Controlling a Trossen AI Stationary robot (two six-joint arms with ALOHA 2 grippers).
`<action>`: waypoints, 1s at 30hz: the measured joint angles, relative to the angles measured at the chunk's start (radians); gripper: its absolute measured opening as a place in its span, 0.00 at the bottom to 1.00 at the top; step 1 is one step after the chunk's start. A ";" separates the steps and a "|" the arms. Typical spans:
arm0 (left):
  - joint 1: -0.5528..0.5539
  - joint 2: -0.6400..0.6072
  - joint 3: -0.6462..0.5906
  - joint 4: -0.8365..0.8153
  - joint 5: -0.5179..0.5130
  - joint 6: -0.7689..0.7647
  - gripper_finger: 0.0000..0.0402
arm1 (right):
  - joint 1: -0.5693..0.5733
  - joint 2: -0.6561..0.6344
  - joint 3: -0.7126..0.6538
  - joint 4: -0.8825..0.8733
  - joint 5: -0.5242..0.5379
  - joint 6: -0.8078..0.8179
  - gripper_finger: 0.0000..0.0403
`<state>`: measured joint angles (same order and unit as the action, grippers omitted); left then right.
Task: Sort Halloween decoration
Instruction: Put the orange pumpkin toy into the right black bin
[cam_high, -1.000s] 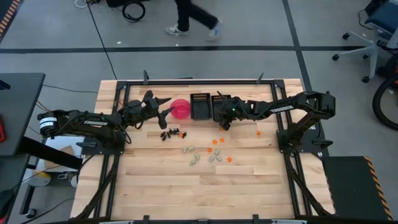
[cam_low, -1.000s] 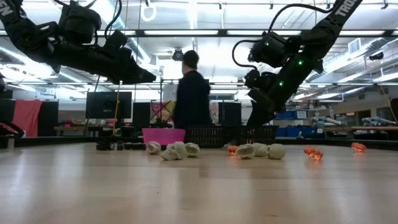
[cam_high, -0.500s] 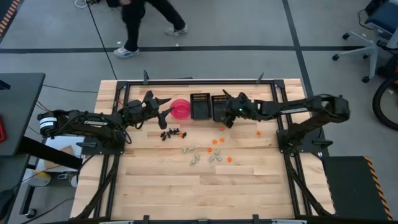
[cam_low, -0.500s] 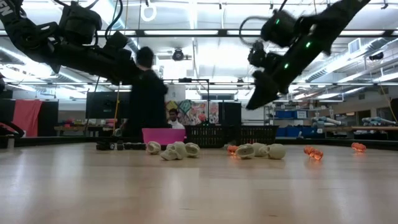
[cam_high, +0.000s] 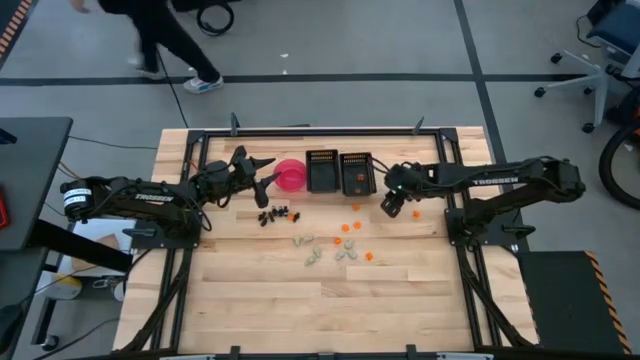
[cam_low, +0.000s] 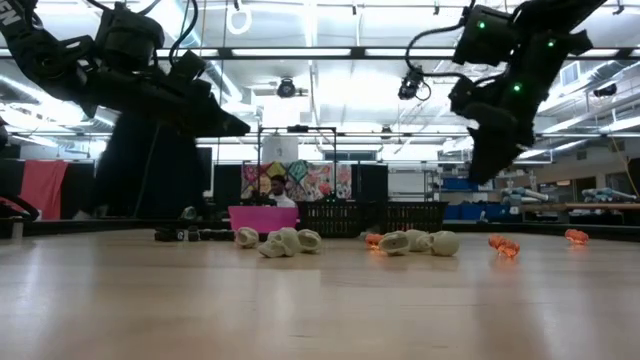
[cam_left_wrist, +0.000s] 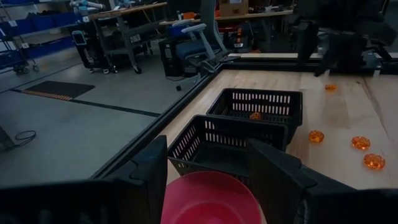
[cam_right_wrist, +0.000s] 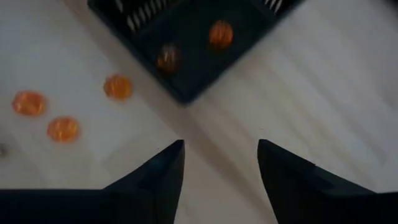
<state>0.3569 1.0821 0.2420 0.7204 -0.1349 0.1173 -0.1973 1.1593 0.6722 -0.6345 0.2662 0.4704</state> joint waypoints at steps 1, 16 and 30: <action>0.000 0.000 0.000 0.000 0.000 -0.001 0.47 | 0.000 0.010 0.000 -0.017 -0.018 0.019 0.53; 0.000 0.000 0.000 -0.001 0.000 -0.003 0.47 | 0.009 0.201 -0.001 -0.287 -0.187 0.238 0.53; -0.001 0.000 0.000 -0.017 0.000 0.000 0.47 | 0.042 0.214 -0.028 -0.300 -0.183 0.290 0.44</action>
<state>0.3561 1.0821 0.2420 0.7031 -0.1349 0.1170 -0.1554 1.3735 0.6438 -0.9342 0.0834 0.7607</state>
